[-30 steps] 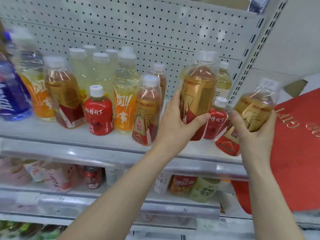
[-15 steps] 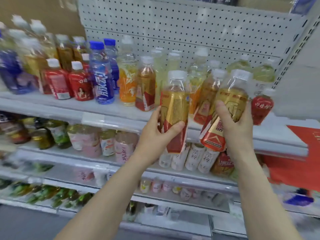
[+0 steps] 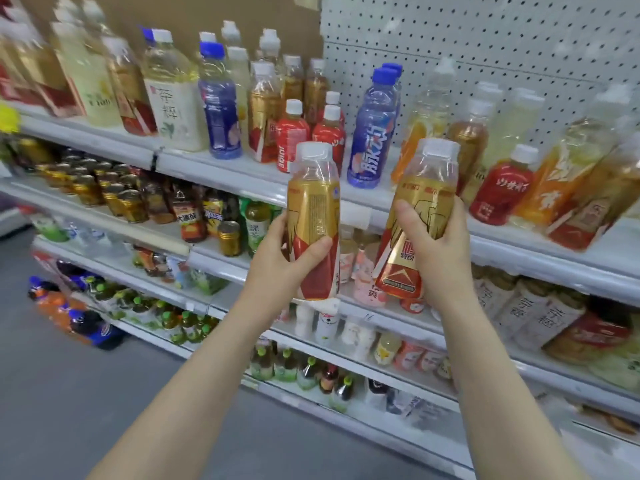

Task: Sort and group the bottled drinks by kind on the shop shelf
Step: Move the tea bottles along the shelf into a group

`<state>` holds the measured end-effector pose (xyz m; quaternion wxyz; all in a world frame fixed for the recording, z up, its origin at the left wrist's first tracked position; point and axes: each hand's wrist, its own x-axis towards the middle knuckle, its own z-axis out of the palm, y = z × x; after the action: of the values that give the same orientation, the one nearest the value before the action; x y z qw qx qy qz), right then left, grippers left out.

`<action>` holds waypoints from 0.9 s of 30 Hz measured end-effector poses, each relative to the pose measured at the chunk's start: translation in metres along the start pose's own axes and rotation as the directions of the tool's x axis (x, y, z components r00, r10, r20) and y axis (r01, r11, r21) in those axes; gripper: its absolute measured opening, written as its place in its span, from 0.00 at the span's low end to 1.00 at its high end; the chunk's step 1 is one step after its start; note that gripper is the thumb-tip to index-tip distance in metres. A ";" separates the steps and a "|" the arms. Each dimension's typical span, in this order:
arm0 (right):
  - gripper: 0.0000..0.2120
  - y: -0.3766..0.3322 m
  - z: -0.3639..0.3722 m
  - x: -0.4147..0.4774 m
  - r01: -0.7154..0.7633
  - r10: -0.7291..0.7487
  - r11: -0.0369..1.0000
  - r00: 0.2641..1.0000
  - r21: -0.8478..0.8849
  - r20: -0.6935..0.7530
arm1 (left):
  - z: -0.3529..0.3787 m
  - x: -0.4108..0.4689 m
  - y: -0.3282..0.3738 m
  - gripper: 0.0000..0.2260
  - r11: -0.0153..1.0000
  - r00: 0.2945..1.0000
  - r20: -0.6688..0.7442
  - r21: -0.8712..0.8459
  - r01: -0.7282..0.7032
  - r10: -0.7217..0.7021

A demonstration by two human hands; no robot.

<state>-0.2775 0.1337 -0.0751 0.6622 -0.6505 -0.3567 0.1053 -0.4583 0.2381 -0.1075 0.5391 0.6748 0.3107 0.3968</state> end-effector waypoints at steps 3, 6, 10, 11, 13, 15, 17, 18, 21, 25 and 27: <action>0.18 -0.001 0.042 0.011 0.000 0.000 1.000 0.998 -0.003 0.058 | -0.034 0.015 -0.004 0.28 0.999 0.998 -0.056 -0.032 0.017 -0.018; 0.19 0.002 0.082 0.030 0.001 -0.003 1.000 0.994 0.018 0.111 | -0.065 0.037 -0.011 0.24 0.998 0.994 -0.110 -0.061 0.019 -0.025; 0.20 0.007 0.138 0.064 0.013 -0.022 0.998 0.985 0.053 0.173 | -0.103 0.076 -0.022 0.17 0.999 0.984 -0.177 -0.051 0.017 -0.025; 0.20 0.007 0.153 0.073 0.017 -0.029 0.998 0.982 0.065 0.185 | -0.112 0.085 -0.024 0.18 0.999 0.980 -0.198 -0.048 0.016 -0.026; 0.21 0.006 0.181 0.090 0.021 -0.038 0.996 0.976 0.082 0.212 | -0.131 0.102 -0.027 0.19 0.998 0.973 -0.229 -0.056 0.018 -0.030; 0.22 0.004 0.206 0.102 0.037 -0.058 0.995 0.970 0.091 0.238 | -0.149 0.116 -0.029 0.21 0.997 0.968 -0.249 -0.081 0.017 -0.037; 0.23 0.001 0.228 0.112 0.061 -0.081 0.994 0.967 0.091 0.242 | -0.168 0.129 -0.034 0.24 0.996 0.961 -0.273 -0.093 0.018 -0.043; 0.22 0.001 0.238 0.117 0.073 -0.091 0.994 0.967 0.084 0.237 | -0.177 0.135 -0.037 0.24 0.995 0.957 -0.286 -0.094 0.015 -0.042; 0.23 0.001 0.263 0.125 0.088 -0.100 0.994 0.972 0.064 0.211 | -0.202 0.153 -0.045 0.26 0.993 0.953 -0.298 -0.119 0.018 -0.053; 0.23 -0.002 0.295 0.124 0.071 -0.078 0.996 0.983 0.050 0.164 | -0.237 0.177 -0.051 0.25 0.993 0.965 -0.261 -0.121 -0.011 -0.022; 0.22 -0.006 0.313 0.119 0.073 -0.076 0.997 0.992 0.036 0.104 | -0.257 0.189 -0.053 0.29 0.997 0.974 -0.225 -0.080 -0.020 0.001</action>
<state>-0.3842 0.4512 -0.0609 0.6562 -0.6197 -0.4134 0.1205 -0.5885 0.5340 -0.0946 0.5257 0.6044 0.3496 0.4859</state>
